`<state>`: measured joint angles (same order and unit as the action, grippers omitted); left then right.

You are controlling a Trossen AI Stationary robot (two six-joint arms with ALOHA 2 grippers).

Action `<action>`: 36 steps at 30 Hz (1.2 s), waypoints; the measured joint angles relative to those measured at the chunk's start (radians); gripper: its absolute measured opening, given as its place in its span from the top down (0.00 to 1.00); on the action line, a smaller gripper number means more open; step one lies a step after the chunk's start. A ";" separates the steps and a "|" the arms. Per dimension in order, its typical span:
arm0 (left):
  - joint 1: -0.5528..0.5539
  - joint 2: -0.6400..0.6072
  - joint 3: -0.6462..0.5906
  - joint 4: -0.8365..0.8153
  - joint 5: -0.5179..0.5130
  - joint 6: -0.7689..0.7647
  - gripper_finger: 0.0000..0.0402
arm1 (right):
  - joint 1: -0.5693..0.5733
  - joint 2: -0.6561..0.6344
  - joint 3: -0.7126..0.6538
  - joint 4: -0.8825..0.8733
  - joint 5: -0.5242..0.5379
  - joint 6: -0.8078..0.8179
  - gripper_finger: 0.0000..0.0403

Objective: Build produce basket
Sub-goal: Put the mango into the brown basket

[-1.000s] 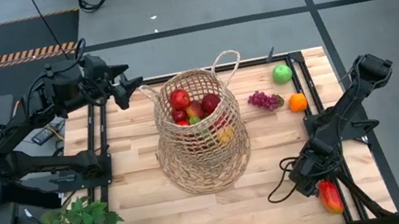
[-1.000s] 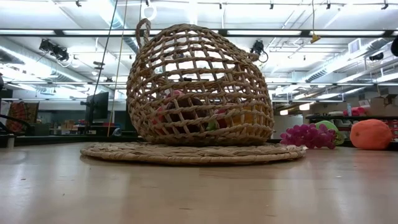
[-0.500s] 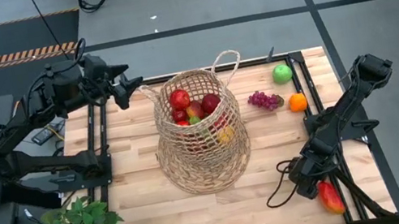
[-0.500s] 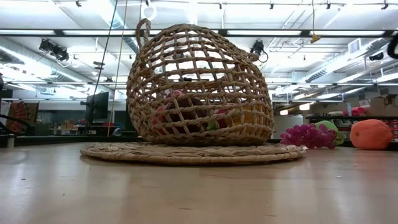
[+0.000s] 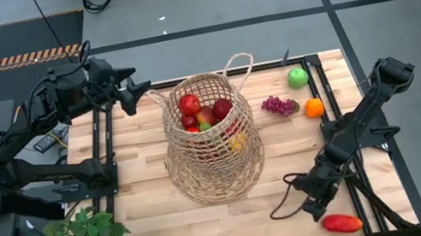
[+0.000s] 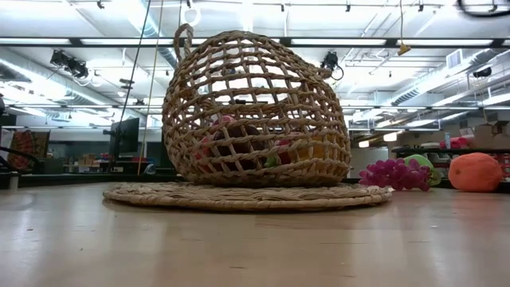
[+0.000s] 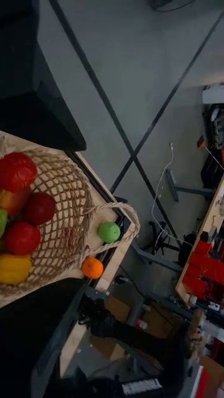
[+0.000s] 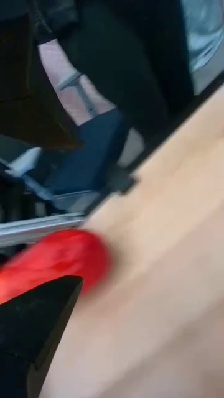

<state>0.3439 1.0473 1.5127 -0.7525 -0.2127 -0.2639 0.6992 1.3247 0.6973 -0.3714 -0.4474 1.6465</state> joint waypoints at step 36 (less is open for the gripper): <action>0.000 0.000 0.000 0.030 0.000 0.086 0.11 | -0.045 0.399 0.695 -0.811 0.280 -0.811 0.14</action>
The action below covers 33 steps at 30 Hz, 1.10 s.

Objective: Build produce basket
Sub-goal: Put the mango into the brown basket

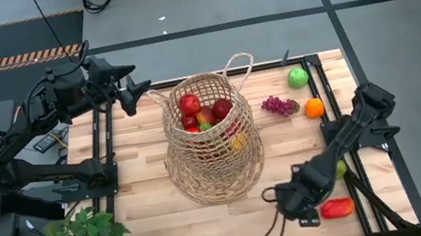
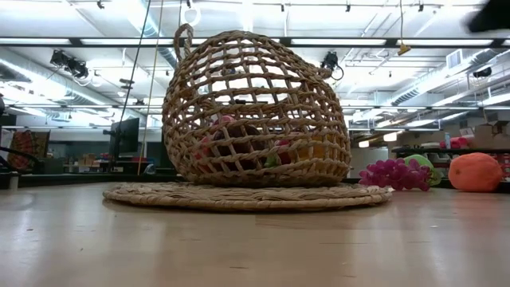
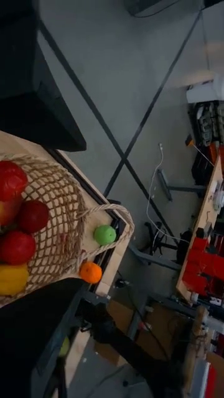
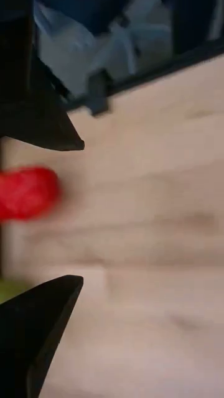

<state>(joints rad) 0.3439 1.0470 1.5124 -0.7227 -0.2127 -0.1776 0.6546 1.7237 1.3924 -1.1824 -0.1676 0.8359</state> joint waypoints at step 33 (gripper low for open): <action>0.000 0.000 0.000 -0.006 0.000 0.005 0.11 | 0.244 -0.007 -0.427 0.364 -0.279 0.193 0.03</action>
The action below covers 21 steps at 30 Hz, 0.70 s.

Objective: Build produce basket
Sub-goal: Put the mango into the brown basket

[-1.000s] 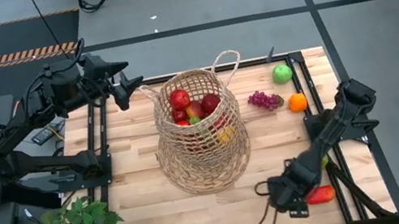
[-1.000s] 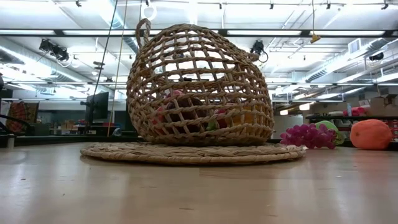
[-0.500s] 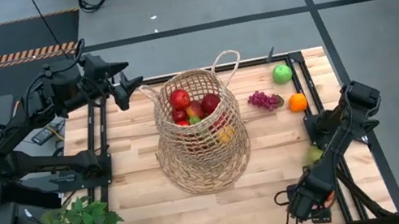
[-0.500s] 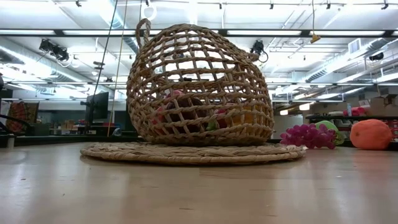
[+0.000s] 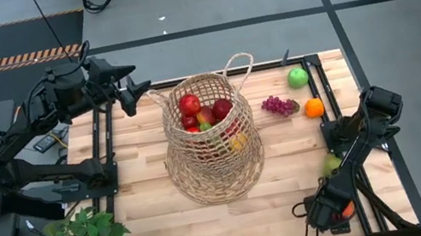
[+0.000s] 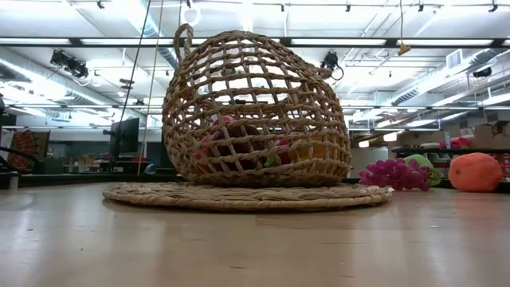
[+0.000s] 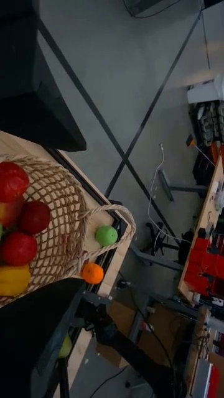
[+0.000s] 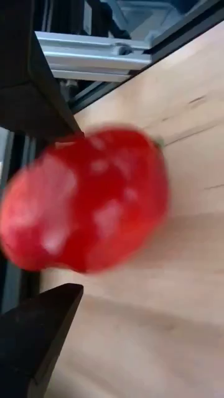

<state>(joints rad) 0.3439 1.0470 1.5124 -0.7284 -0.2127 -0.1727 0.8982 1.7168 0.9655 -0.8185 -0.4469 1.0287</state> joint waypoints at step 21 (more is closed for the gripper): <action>0.000 0.000 0.000 0.052 -0.001 0.003 0.11 | -0.179 -0.047 0.061 -0.208 0.077 -0.154 0.28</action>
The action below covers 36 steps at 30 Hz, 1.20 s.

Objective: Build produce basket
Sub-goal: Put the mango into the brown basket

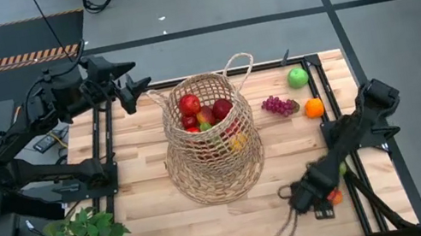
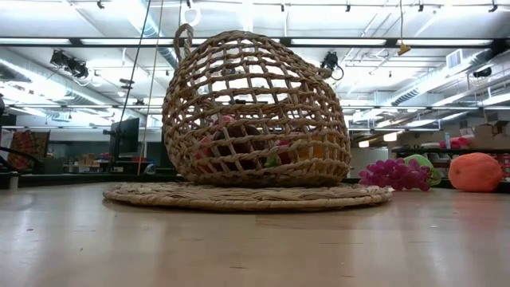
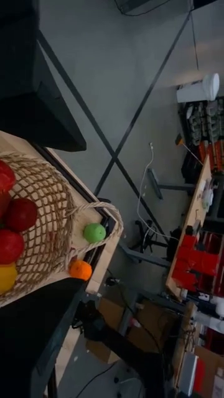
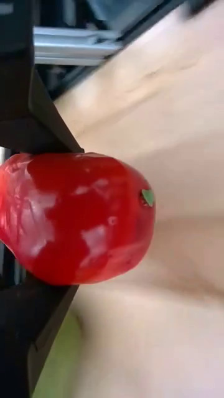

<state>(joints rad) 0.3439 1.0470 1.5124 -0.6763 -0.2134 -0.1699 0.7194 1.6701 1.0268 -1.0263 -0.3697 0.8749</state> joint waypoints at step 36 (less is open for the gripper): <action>0.000 0.000 0.000 0.082 -0.003 0.208 0.11 | -1.088 -0.307 0.468 1.179 -0.110 -0.230 0.25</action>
<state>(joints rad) 0.3439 1.0470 1.5124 -0.5945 -0.2169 0.0376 -0.3682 1.3631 1.4952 0.1532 -0.4796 0.6451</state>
